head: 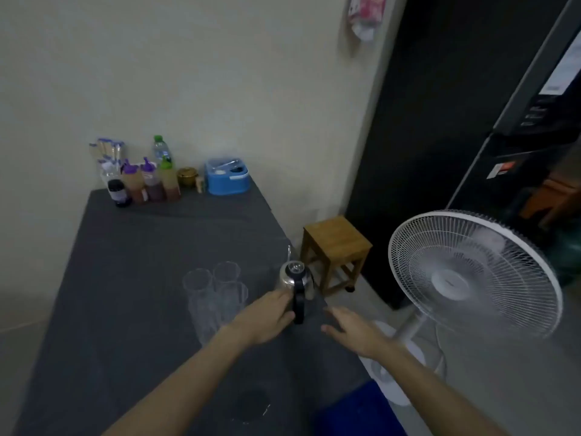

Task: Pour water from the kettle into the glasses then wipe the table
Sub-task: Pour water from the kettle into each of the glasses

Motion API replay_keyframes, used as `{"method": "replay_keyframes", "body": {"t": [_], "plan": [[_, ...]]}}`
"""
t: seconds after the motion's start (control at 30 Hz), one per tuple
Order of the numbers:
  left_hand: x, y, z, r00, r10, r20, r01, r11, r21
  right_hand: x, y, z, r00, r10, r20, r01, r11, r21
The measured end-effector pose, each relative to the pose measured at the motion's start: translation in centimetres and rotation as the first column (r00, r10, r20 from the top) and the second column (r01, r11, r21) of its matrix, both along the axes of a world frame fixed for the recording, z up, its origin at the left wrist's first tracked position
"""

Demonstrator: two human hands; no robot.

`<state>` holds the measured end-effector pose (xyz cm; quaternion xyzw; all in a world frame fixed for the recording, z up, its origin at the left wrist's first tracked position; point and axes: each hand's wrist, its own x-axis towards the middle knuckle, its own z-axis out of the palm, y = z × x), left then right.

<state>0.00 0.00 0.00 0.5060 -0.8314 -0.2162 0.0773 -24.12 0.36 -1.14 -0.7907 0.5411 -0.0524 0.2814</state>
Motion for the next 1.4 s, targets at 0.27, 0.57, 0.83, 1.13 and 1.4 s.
{"method": "replay_keyframes", "body": {"t": [0.27, 0.57, 0.83, 1.13, 1.4], "plan": [[-1.4, -2.7, -1.1, 0.990, 0.134, -0.035, -0.135, 0.990, -0.032, 2.5, -5.3, -3.5, 0.990, 0.009, 0.142, -0.026, 0.993, 0.115], [-3.6, -7.7, -1.7, 0.988, 0.143, -0.058, -0.151, 0.975, -0.164, 3.8, -7.5, -7.8, 0.779, -0.298, 0.551, 0.006, 0.883, 0.470], [-4.9, -8.3, -3.9, 0.991, 0.095, 0.096, -0.075, 0.978, -0.193, 1.3, -9.3, -8.1, 0.757, -0.371, 0.538, 0.008, 0.828, 0.561], [-10.0, -9.3, -6.1, 0.955, 0.101, 0.280, -0.006, 0.947, -0.320, -2.2, -12.3, -7.6, 0.521, -0.673, 0.525, 0.296, 0.720, 0.628], [-8.9, -8.7, -6.3, 0.947, 0.181, 0.265, -0.097, 0.949, -0.300, 0.0, -10.7, -6.4, 0.257, -0.754, 0.604, 0.402, 0.652, 0.643]]}}
